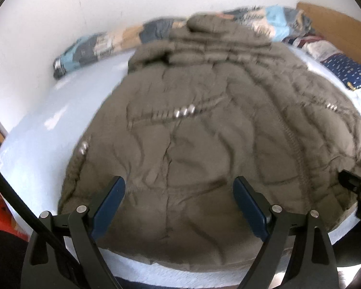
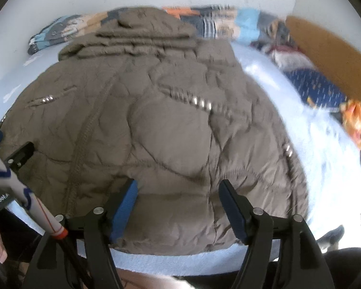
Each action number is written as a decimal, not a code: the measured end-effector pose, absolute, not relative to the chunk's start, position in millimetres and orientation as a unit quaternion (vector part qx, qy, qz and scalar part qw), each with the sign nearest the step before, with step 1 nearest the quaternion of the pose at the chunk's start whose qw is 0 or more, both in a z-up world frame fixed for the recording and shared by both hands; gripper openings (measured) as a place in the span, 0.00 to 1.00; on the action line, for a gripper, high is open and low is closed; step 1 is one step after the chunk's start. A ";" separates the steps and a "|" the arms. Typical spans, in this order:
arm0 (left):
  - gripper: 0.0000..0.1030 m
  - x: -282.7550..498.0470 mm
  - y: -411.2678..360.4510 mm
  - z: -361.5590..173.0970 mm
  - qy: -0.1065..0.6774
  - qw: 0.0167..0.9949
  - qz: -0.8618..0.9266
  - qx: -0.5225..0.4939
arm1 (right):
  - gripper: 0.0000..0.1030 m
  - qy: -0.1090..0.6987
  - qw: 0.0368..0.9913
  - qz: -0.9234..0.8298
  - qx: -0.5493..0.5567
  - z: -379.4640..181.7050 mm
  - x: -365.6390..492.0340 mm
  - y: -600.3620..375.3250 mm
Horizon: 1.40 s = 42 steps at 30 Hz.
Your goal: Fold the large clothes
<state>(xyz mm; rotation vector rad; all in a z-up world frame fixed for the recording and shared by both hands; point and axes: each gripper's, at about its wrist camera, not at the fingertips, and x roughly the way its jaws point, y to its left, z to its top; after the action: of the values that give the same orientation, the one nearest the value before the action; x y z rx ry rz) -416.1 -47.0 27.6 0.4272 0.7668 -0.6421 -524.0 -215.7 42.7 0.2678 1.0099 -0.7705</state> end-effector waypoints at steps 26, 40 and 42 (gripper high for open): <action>0.88 -344.5 19.5 80.7 0.358 0.896 -0.232 0.120 | 0.74 0.370 0.768 -0.463 0.242 86.6 -622.4 -315.7; 0.88 -287.1 77.6 50.2 0.465 0.867 -0.177 -0.014 | 0.74 0.346 0.734 -0.431 0.395 47.4 -662.5 -357.6; 0.88 -283.9 84.6 46.5 0.474 0.862 -0.175 -0.038 | 0.74 0.345 0.732 -0.421 0.409 42.6 -661.8 -358.0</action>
<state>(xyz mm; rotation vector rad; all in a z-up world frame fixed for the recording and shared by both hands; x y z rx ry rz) -283.9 84.6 46.5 -0.0793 0.9942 -0.3678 -661.8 -358.0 42.6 0.9005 0.7591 -0.9259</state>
